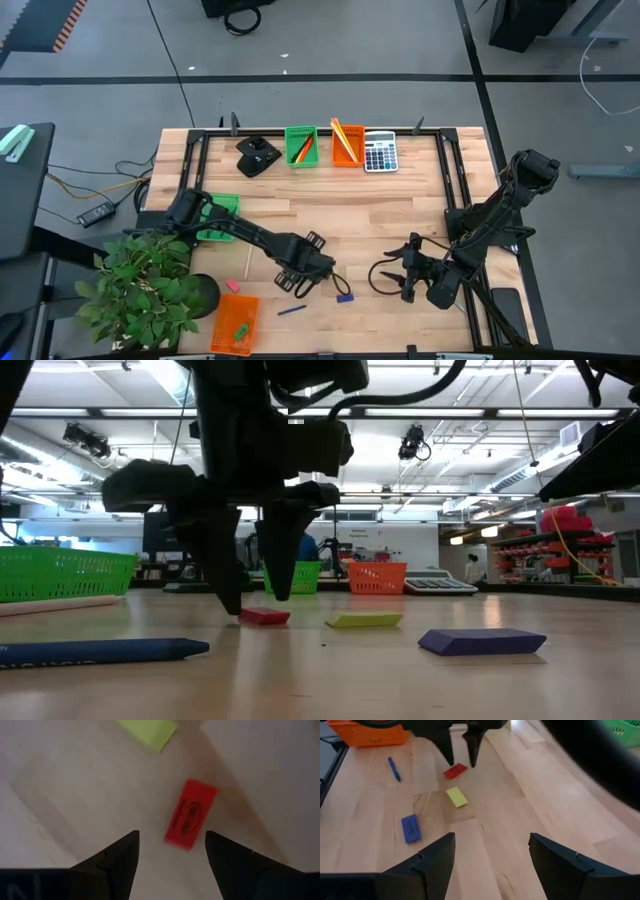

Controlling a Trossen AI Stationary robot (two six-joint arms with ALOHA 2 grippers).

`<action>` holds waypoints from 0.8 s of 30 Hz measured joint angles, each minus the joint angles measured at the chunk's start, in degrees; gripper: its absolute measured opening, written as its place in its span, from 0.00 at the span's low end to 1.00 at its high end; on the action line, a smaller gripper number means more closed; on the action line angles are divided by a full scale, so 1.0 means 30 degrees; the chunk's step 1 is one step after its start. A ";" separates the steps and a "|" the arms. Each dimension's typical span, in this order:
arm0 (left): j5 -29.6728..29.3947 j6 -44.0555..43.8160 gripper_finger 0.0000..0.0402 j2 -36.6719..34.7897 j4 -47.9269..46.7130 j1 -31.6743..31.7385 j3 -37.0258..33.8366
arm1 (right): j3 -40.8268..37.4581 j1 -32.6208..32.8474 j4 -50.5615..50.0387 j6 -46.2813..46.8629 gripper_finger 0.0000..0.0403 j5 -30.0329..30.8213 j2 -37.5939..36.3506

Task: Sort crayons/erasers/pens/pencils in bins
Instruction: Put the orange eraser into the bottom orange bin

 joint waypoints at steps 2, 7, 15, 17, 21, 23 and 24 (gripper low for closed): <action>0.0068 -0.0076 0.58 -0.0003 0.0279 -0.0098 0.0000 | 0.0000 -0.0056 0.0045 -0.0068 0.64 0.0111 0.0000; 0.0179 0.0302 0.58 0.0238 0.0668 -0.0399 0.0000 | -0.0003 -0.0053 0.0141 0.0019 0.64 0.0168 0.0000; 0.0156 0.0267 0.57 0.0391 0.0864 -0.0427 0.0036 | -0.0007 -0.0006 0.0316 0.0112 0.64 0.0157 0.0000; 0.0257 0.0269 0.57 0.0398 0.0863 -0.0371 0.0036 | -0.0007 0.0009 0.0268 0.0477 0.64 0.0060 0.0000; 0.1070 0.0340 0.50 0.0405 0.0855 -0.0107 0.0022 | -0.0007 0.0226 0.0283 0.1553 0.64 0.0037 0.0000; 0.1261 0.0345 0.44 0.0413 0.0829 0.0017 0.0015 | -0.0007 0.0389 0.0297 0.2324 0.64 0.0097 0.0000; 0.1278 0.0340 0.41 0.0420 0.0798 0.0057 0.0007 | -0.0007 0.0462 0.0297 0.2665 0.64 0.0237 0.0000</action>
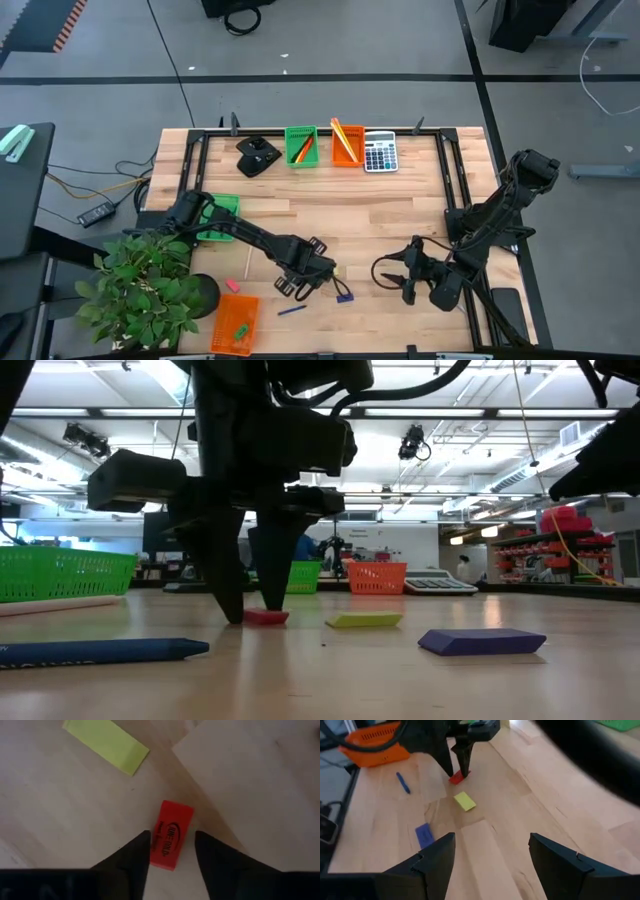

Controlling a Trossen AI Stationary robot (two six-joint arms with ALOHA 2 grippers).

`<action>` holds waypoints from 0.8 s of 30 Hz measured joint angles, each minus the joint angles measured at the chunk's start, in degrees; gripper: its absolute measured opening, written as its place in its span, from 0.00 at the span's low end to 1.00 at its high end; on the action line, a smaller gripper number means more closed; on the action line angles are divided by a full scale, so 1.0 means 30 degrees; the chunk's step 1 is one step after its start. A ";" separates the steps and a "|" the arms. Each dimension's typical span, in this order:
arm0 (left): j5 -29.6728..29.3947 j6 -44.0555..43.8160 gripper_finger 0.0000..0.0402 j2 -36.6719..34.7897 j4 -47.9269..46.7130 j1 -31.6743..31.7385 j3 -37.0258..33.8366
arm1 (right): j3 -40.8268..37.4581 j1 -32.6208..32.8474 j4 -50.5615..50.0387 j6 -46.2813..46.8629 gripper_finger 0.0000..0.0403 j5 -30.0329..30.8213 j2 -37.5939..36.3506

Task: Sort crayons/erasers/pens/pencils in bins
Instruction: Put the orange eraser into the bottom orange bin

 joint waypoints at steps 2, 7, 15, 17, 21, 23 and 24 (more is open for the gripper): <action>0.0140 -0.0004 0.35 0.0003 -0.0112 0.0039 0.0000 | 0.0000 0.0086 0.0012 0.0568 0.64 0.0294 0.0000; 0.0359 -0.0006 0.21 0.0007 -0.0369 0.0067 0.0027 | 0.0000 0.0073 0.0022 0.1375 0.64 0.0756 0.0000; 0.0302 -0.1339 0.13 -0.0029 -0.0779 0.0060 0.0058 | 0.0000 0.0079 0.0029 0.1682 0.64 0.1118 0.0000; 0.0279 -0.1933 0.14 -0.0128 -0.0844 -0.0023 0.0038 | 0.0000 0.0079 0.0029 0.1563 0.64 0.1118 0.0000; -0.0041 -0.2606 0.16 -0.0311 -0.1357 -0.0407 -0.0039 | 0.0000 0.0064 0.0022 0.0663 0.64 0.1118 0.0000; -0.0061 -0.2965 0.15 -0.0349 -0.1475 -0.0617 -0.0048 | 0.0000 0.0028 -0.0020 0.0112 0.64 0.1104 0.0000; -0.0058 -0.3080 0.15 -0.0406 -0.1664 -0.0718 -0.0051 | 0.0000 0.0021 -0.0023 -0.0190 0.64 0.1104 0.0000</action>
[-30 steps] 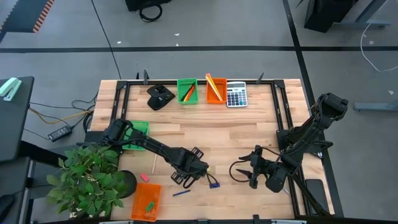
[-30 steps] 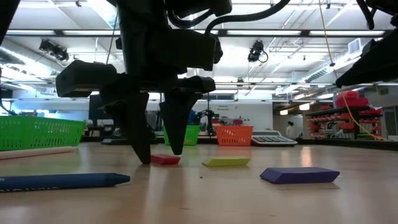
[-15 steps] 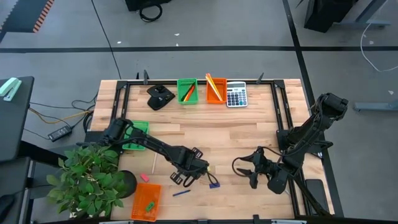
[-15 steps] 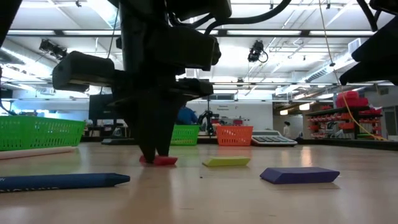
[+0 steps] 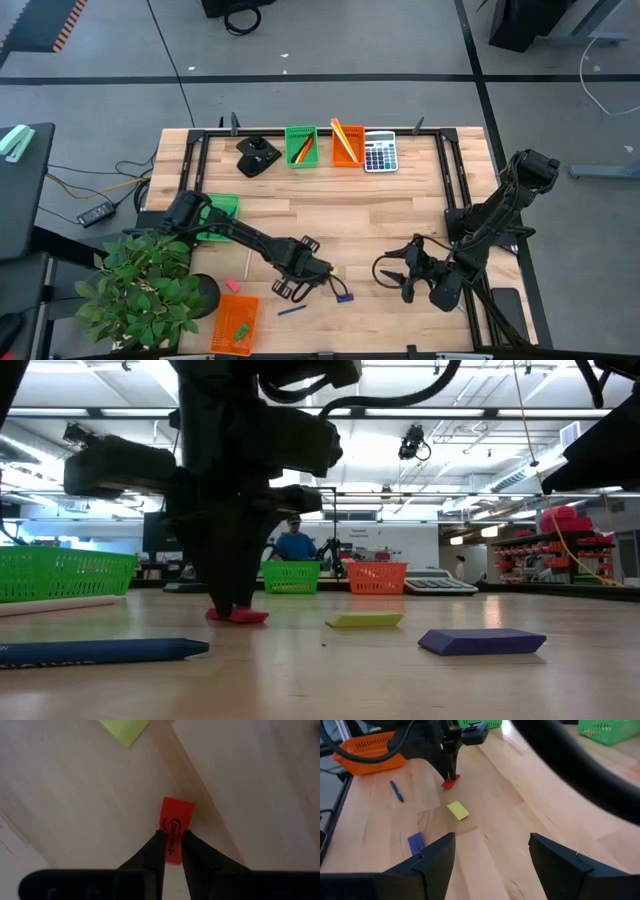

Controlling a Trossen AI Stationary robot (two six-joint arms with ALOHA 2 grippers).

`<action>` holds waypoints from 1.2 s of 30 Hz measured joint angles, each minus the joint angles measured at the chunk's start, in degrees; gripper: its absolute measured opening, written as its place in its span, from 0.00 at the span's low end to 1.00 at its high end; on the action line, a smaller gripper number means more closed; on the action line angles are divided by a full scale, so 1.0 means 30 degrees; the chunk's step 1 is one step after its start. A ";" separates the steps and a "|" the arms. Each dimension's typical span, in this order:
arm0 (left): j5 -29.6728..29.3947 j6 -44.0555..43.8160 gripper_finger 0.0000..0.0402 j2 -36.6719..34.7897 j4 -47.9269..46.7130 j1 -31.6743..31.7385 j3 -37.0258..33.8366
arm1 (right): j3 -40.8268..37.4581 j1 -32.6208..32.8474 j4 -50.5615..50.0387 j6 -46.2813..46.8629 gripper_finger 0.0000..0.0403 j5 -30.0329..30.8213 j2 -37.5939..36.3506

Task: Sort crayons/erasers/pens/pencils in bins
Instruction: Put the orange eraser into the bottom orange bin

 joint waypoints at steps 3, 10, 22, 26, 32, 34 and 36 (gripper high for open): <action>0.0102 -0.0441 0.14 -0.0075 -0.0743 -0.0251 0.0000 | 0.0000 0.0006 -0.0006 -0.0607 0.64 0.0000 0.0000; 0.0274 -0.1344 0.15 -0.0435 -0.2273 -0.0781 0.0005 | 0.0000 0.0006 -0.0028 -0.1476 0.64 0.0015 0.0000; 0.0508 -0.5101 0.13 -0.1262 -0.6800 -0.1646 0.2672 | 0.0000 0.0006 -0.0584 -0.3507 0.64 0.0303 0.0000; 0.0949 -0.5338 0.13 -0.1284 -0.8327 -0.2214 0.3442 | 0.0000 -0.0030 -0.0703 -0.4358 0.64 0.1027 0.0000; 0.0965 -0.4941 0.11 -0.1284 -0.8280 -0.2904 0.3321 | 0.0000 -0.0458 -0.0749 -0.5638 0.64 0.1485 0.0000; 0.0779 -0.5006 0.11 -0.1267 -0.7193 -0.2851 0.2982 | 0.0000 -0.0684 -0.0785 -0.5748 0.64 0.1530 0.0000; 0.0601 -0.5534 0.11 -0.1262 -0.5951 -0.2715 0.2580 | 0.0000 -0.0918 -0.0849 -0.5595 0.64 0.1527 0.0000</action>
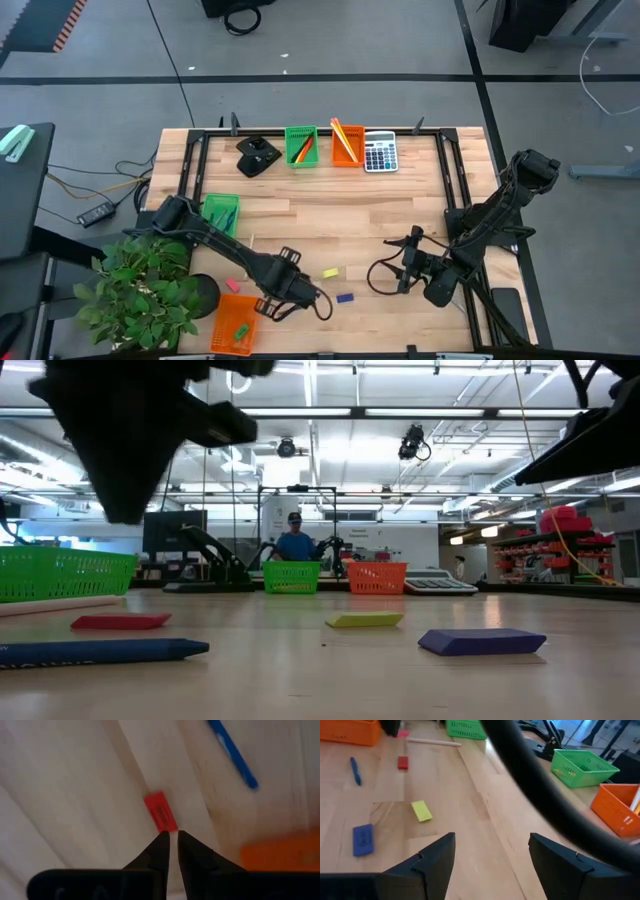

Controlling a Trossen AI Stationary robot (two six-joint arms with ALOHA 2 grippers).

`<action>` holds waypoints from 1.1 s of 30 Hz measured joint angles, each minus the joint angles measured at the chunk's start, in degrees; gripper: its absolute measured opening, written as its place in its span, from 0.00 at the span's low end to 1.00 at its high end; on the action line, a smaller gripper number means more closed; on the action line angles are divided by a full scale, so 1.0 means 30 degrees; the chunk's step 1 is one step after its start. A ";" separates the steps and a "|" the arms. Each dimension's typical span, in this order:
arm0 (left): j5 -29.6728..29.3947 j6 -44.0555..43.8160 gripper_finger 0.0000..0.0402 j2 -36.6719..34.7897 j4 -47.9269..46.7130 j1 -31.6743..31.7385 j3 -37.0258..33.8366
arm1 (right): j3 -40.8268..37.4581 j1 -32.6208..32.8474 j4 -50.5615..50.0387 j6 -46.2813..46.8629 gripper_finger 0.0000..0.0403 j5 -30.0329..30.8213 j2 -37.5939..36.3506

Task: Sort crayons/erasers/pens/pencils in bins
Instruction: Put the orange eraser into the bottom orange bin

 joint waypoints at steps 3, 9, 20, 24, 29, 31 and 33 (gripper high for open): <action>-0.0040 -0.1115 0.13 0.0000 0.1772 0.0259 -0.0694 | 0.0000 -0.0168 -0.0031 0.0271 0.64 -0.0196 0.0000; -0.0026 -0.2589 0.23 0.0007 0.2156 0.0794 -0.2253 | 0.0000 -0.0161 -0.0040 0.0971 0.64 -0.0744 0.0000; 0.0404 -0.3015 0.42 0.0022 0.3568 0.1047 -0.4180 | 0.0000 -0.0161 -0.0047 0.1610 0.64 -0.1819 0.0000; 0.0338 -0.3506 0.46 -0.0082 0.4200 0.1219 -0.4785 | 0.0000 -0.0208 -0.0046 0.1894 0.64 -0.1775 0.0000; 0.0480 -0.3261 0.48 -0.0124 0.4977 0.1443 -0.5433 | 0.0000 -0.0205 -0.0046 0.2317 0.64 -0.1784 0.0000; 0.0710 -0.3261 0.49 -0.0113 0.5121 0.1547 -0.5465 | 0.0000 -0.0205 -0.0053 0.2318 0.64 -0.1844 0.0000; 0.1054 -0.3322 0.49 -0.0108 0.5277 0.1668 -0.5489 | 0.0000 -0.0205 -0.0049 0.2320 0.64 -0.1935 0.0000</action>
